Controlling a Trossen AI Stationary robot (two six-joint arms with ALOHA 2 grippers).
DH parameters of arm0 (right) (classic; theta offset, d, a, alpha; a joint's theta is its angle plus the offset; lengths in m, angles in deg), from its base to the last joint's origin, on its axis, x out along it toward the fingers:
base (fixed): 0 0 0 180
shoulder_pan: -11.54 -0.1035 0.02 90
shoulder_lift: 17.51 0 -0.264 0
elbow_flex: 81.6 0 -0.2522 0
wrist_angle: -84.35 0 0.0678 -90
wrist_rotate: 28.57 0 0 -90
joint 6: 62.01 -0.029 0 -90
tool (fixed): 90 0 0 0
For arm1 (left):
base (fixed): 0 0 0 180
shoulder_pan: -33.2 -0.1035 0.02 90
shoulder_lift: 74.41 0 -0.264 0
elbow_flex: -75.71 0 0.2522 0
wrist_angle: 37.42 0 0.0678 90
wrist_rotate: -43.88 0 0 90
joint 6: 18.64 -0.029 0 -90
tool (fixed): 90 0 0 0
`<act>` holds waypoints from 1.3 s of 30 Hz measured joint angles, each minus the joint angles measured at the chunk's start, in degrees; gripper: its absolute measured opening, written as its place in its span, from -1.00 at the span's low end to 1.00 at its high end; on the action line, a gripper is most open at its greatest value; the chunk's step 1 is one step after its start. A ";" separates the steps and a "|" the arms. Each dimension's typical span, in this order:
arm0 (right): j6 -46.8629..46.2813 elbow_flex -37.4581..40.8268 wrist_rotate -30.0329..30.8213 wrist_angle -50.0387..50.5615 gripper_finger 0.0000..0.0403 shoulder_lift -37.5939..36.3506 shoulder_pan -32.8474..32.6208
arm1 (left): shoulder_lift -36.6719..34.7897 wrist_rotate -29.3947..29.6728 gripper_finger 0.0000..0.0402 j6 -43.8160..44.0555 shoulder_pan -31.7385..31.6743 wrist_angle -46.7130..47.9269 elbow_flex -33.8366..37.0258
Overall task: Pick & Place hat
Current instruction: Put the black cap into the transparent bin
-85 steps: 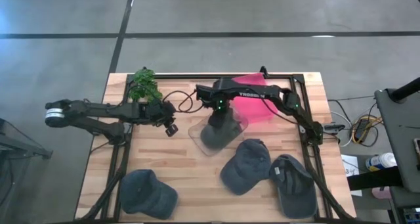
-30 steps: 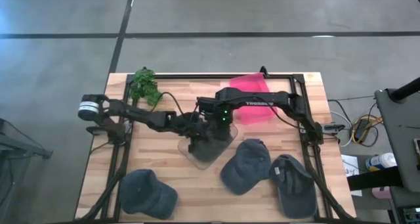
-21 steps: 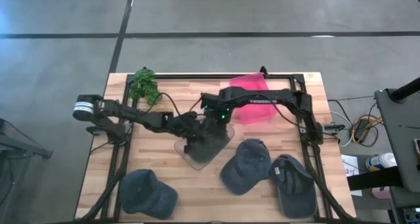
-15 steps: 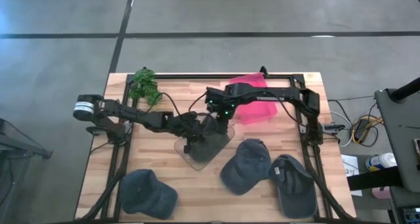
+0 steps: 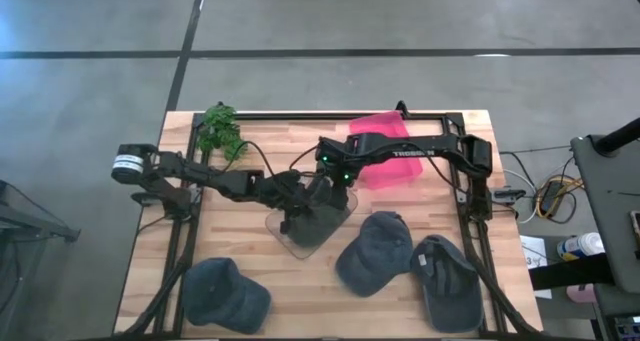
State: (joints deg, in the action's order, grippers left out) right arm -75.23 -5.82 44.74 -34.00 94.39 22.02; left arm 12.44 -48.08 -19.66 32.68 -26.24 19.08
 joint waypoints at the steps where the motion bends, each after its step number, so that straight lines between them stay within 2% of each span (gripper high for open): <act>1: 0.61 -0.08 0.89 0.15 -0.02 -0.42 0.11 | 0.00 0.01 -0.61 0.00 0.03 0.01 0.00; 6: 3.93 -0.13 6.58 1.45 0.10 -1.75 0.53 | 0.00 0.02 -0.61 0.00 0.22 0.01 0.00; 13: 4.20 -0.02 4.90 -0.94 0.19 0.00 0.56 | 0.00 0.28 -0.61 0.07 0.24 0.01 0.00; 20: 4.61 0.09 4.74 -5.00 0.12 1.37 0.53 | 0.02 0.78 -0.61 0.15 0.26 0.07 0.00; 23: 5.90 0.09 4.74 -1.68 0.03 1.17 0.66 | 0.04 1.14 -0.61 0.15 0.24 0.05 0.02; 26: 6.61 0.09 4.40 1.40 -0.15 1.09 0.79 | 0.04 1.49 -0.61 0.13 0.24 0.14 0.02; 34: 5.73 -0.31 2.44 1.36 -0.88 1.37 1.80 | 0.04 1.67 -0.61 0.15 0.24 0.12 0.02; 39: 5.94 -2.47 -2.59 4.26 -0.92 1.22 3.67 | 0.04 1.73 -0.61 0.19 0.24 0.14 0.04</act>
State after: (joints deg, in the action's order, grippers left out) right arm -69.28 -8.29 42.15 -29.74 95.61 25.69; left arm 12.48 -46.35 -19.46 32.92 -26.10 19.12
